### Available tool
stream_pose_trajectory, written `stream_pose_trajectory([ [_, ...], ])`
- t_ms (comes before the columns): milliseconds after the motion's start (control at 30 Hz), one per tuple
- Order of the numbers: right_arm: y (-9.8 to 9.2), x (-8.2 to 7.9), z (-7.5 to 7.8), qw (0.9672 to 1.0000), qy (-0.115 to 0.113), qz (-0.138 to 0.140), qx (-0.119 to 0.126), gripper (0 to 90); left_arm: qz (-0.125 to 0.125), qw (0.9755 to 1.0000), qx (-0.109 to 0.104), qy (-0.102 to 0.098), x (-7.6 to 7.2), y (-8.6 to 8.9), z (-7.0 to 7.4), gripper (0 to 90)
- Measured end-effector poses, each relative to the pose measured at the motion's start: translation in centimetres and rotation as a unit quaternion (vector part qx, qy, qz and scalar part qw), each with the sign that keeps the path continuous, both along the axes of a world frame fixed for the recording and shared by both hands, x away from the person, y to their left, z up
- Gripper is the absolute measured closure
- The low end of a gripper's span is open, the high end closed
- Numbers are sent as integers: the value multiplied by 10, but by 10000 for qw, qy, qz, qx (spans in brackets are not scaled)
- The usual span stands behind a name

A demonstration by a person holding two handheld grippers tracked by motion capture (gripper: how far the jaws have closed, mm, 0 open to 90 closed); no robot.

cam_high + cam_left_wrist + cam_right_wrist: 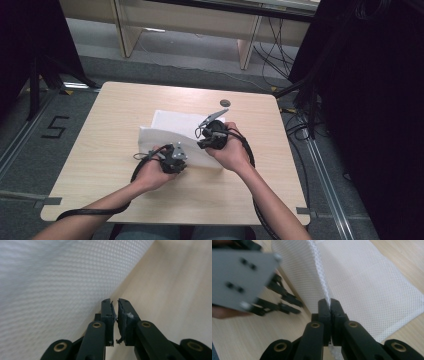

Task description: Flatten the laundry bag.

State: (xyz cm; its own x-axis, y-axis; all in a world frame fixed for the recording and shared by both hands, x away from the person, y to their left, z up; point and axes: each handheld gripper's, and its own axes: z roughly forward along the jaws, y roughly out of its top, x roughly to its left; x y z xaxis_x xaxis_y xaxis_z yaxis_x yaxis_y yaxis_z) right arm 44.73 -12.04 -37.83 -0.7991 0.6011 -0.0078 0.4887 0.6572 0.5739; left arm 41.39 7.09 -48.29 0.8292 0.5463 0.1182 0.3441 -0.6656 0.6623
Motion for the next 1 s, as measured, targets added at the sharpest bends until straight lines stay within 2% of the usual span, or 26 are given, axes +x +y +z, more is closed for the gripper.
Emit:
stream_pose_trajectory([
  [67, -1, -2, -2, 10000, -35, 90, 17, 897, 47, 10000, -20, -15, -10, 21, 7, 817],
  [100, 0, -5, -1, 10000, -13, -17, -28, 897, 47, 10000, -20, -15, -10, 21, 7, 817],
  [167, -1, -6, -3, 9999, -92, 66, -32, 897, 144, 9999, -15, -62, -15, 37, 10, 814],
  [200, 0, -8, -3, 10000, -42, 23, -51, 897, 243, 9996, 7, -118, -20, 53, 12, 814],
  [233, 0, -8, -3, 10000, -42, 23, -51, 897, 243, 9996, 7, -118, -20, 53, 12, 813],
  [267, 0, -10, -5, 9999, -60, 87, -78, 897, 352, 9993, -35, -103, -26, 69, 13, 812],
  [300, 0, -10, -5, 9999, -60, 87, -78, 897, 352, 9993, -35, -103, -26, 69, 13, 811],
  [400, 1, -16, -7, 9999, 9, 110, -88, 897, 533, 9985, -76, -66, -35, 95, 15, 804],
  [433, 1, -16, -7, 9999, 9, 110, -88, 897, 533, 9985, -76, -66, -35, 95, 15, 801],
  [500, 1, -18, -8, 9998, -12, 125, -124, 896, 619, 9980, -80, -58, -40, 106, 15, 798],
  [533, 2, -21, -10, 9998, 70, 141, -91, 897, 685, 9976, -99, -38, -44, 113, 15, 794],
  [567, 1, -21, -10, 9997, -18, 176, -145, 897, 703, 9975, -112, -2, -45, 116, 15, 792],
  [733, 2, -24, -11, 9998, 58, 120, -164, 897, 810, 9967, -55, -5, -50, 127, 14, 783],
  [767, 2, -25, -11, 9998, 103, 140, -132, 896, 846, 9964, -77, 41, -51, 129, 13, 781],
  [833, 2, -24, -13, 9993, -34, 334, -144, 896, 906, 9958, -110, 84, -52, 133, 11, 773],
  [867, 2, -26, -12, 9996, 38, 229, -140, 896, 946, 9954, -86, 79, -52, 138, 11, 764],
  [967, 2, -30, -13, 9997, 132, 186, -128, 896, 1027, 9945, -153, 103, -50, 142, 12, 742],
  [1000, 2, -29, -13, 9996, 45, 252, -118, 896, 1027, 9945, -153, 103, -50, 142, 12, 733],
])
